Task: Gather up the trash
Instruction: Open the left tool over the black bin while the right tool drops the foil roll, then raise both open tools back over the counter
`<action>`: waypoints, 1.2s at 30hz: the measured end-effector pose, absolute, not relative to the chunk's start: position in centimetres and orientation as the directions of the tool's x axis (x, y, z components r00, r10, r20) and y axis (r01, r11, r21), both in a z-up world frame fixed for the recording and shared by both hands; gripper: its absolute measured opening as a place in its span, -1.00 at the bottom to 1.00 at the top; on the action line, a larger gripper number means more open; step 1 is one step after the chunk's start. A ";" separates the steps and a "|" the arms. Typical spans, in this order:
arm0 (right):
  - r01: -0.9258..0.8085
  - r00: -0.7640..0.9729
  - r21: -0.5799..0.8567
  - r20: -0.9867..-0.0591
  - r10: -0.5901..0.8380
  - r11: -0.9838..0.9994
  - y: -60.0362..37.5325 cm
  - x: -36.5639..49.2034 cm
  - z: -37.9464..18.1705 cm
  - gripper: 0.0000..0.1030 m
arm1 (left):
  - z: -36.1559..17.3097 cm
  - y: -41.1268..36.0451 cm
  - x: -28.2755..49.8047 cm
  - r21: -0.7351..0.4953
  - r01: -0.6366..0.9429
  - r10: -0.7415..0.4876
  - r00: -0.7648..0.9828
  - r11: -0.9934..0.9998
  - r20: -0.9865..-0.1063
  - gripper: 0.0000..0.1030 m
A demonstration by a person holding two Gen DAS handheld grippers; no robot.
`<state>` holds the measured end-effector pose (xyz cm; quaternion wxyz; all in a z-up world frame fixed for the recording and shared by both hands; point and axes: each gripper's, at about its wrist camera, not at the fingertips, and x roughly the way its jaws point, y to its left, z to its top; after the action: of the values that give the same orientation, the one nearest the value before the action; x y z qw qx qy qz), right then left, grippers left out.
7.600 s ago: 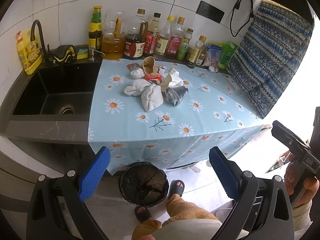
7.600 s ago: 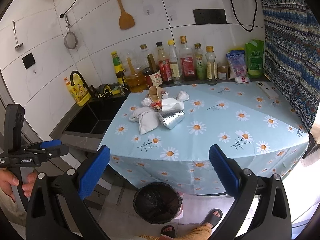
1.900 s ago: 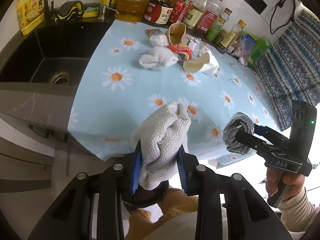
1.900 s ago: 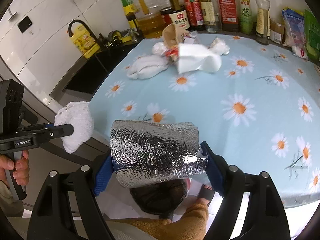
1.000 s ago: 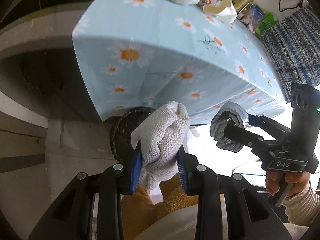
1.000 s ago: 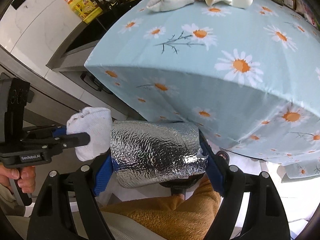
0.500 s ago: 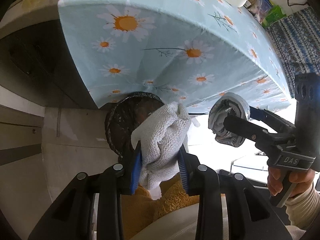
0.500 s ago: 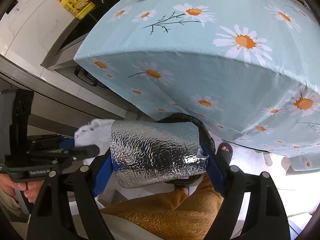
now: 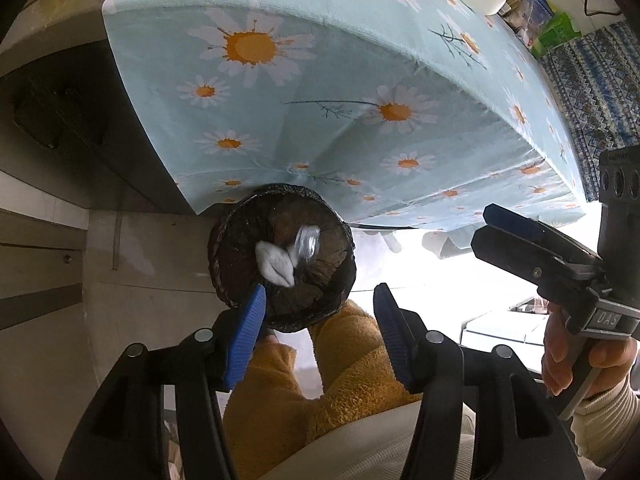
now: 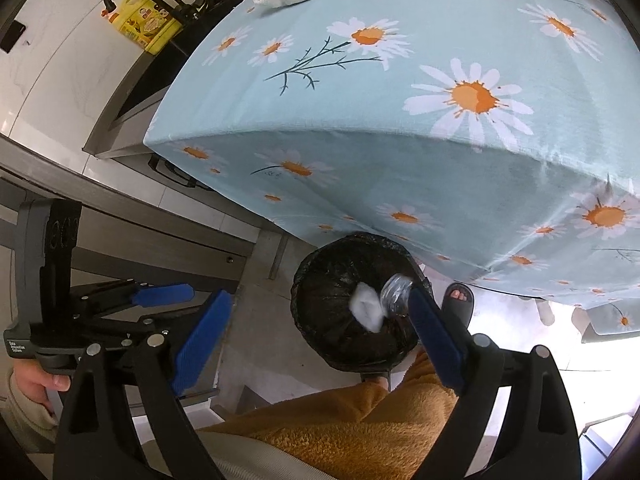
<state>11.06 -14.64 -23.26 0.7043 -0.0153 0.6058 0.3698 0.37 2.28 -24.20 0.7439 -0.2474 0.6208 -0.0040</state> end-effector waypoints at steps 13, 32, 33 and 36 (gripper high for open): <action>-0.539 0.036 0.415 -0.858 0.512 0.733 -15.8 10.8 -21.2 0.74 | -21.8 2.5 0.1 -0.375 -0.288 -0.296 0.282 0.881 -0.913 0.05; -0.547 0.202 0.385 -0.801 0.564 0.743 -18.5 12.9 -13.9 0.74 | -13.6 3.2 2.7 -0.354 -0.220 -0.227 0.450 0.909 -0.864 0.05; -0.546 0.211 0.386 -0.796 0.568 0.744 -18.7 13.3 -13.5 0.76 | -13.3 3.2 3.1 -0.352 -0.219 -0.223 0.456 0.910 -0.861 0.05; -0.546 0.232 0.388 -0.782 0.579 0.743 -19.1 14.8 -12.6 0.81 | -12.5 3.2 4.1 -0.342 -0.221 -0.208 0.468 0.913 -0.859 0.05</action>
<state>14.75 -19.08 -12.59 0.7846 0.0162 0.5056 0.3584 4.06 3.16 -12.52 0.8312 -0.2082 0.5156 0.0040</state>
